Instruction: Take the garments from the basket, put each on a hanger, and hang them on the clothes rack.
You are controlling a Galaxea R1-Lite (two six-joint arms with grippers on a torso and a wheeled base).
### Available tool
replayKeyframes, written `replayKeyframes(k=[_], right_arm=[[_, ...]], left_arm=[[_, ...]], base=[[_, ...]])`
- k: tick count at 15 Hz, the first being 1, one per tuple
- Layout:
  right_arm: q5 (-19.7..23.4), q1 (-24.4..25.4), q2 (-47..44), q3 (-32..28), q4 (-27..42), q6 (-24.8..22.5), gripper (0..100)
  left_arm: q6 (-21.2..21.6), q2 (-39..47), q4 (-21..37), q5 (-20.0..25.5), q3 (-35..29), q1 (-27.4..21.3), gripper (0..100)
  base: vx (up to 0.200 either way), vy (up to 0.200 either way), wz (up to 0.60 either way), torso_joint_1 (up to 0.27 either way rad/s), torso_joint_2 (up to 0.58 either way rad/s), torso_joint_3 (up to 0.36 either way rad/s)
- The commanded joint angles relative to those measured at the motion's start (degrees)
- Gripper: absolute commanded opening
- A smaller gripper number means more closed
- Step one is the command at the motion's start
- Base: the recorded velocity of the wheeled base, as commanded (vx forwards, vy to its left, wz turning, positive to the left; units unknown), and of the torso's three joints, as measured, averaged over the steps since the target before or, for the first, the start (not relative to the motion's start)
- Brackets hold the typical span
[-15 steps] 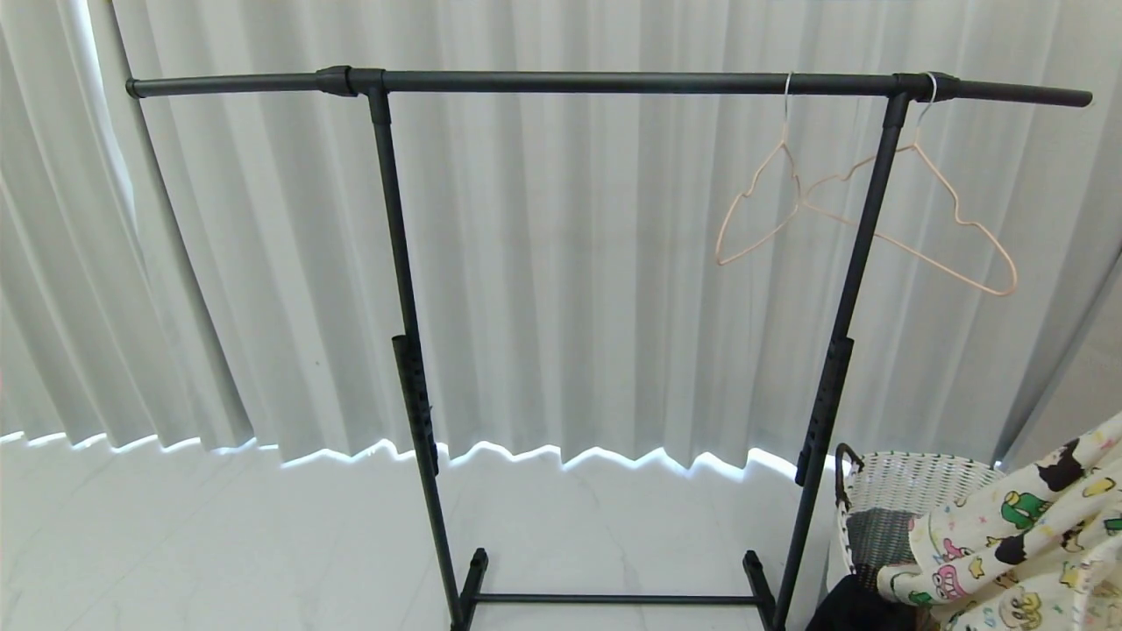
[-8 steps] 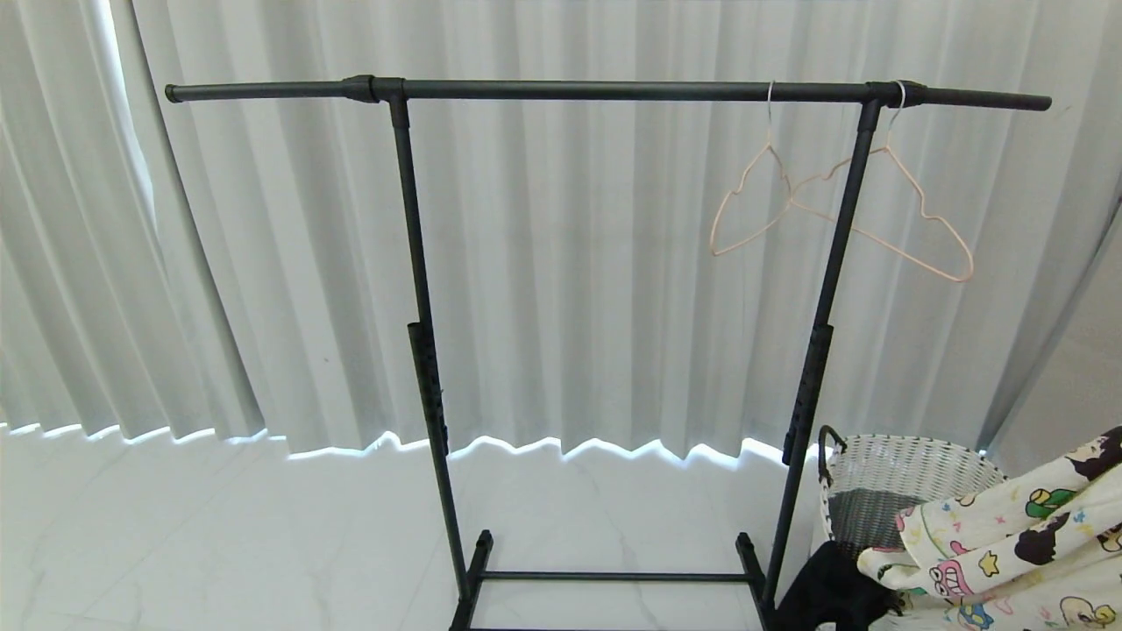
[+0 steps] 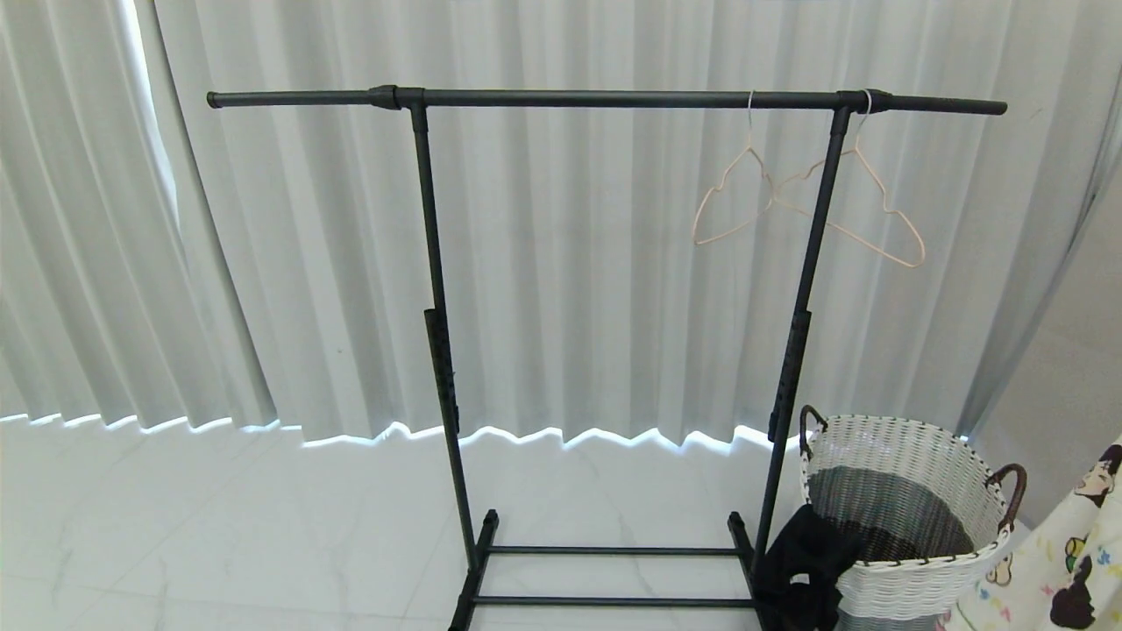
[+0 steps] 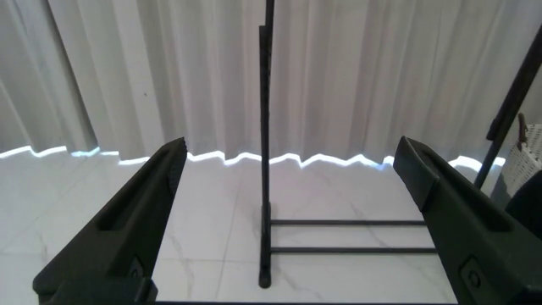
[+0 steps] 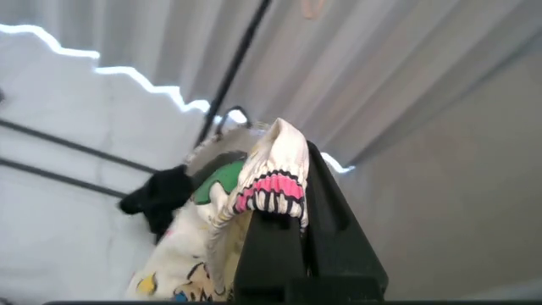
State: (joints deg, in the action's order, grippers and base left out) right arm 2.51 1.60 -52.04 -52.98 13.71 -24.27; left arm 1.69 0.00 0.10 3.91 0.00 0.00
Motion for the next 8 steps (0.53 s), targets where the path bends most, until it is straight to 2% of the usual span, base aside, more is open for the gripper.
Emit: replayKeyframes(k=[1,3,5,6,8], right_arm=[[0.04,2.01,-2.98,0.07,-0.27,0.28,0],[0.04,3.06,-6.14,0.16,-0.27,0.45,0],[0.13,5.08,-8.87,0.42,-0.44,2.30,0],[-0.05,9.04,-12.73,0.42,-1.67,5.81,0],[-0.14,13.17,-16.34,0.51,-5.01,9.59,0]], left_arm=[[0.06,0.00,-0.01,0.04,0.00,0.00,100],[0.59,0.09,-0.01,0.13,0.00,0.00,100],[4.37,0.00,-0.01,1.18,0.00,0.00,100],[5.34,0.00,-0.01,1.71,0.00,0.00,100],[4.99,0.00,-0.10,4.17,0.00,-0.09,100]], base=[[0.000,0.000,0.00,0.000,0.00,0.000],[0.000,0.000,0.00,0.000,0.00,0.000],[0.000,0.000,0.00,0.000,0.00,0.000],[0.000,0.000,0.00,0.000,0.00,0.000],[0.000,0.000,0.00,0.000,0.00,0.000]])
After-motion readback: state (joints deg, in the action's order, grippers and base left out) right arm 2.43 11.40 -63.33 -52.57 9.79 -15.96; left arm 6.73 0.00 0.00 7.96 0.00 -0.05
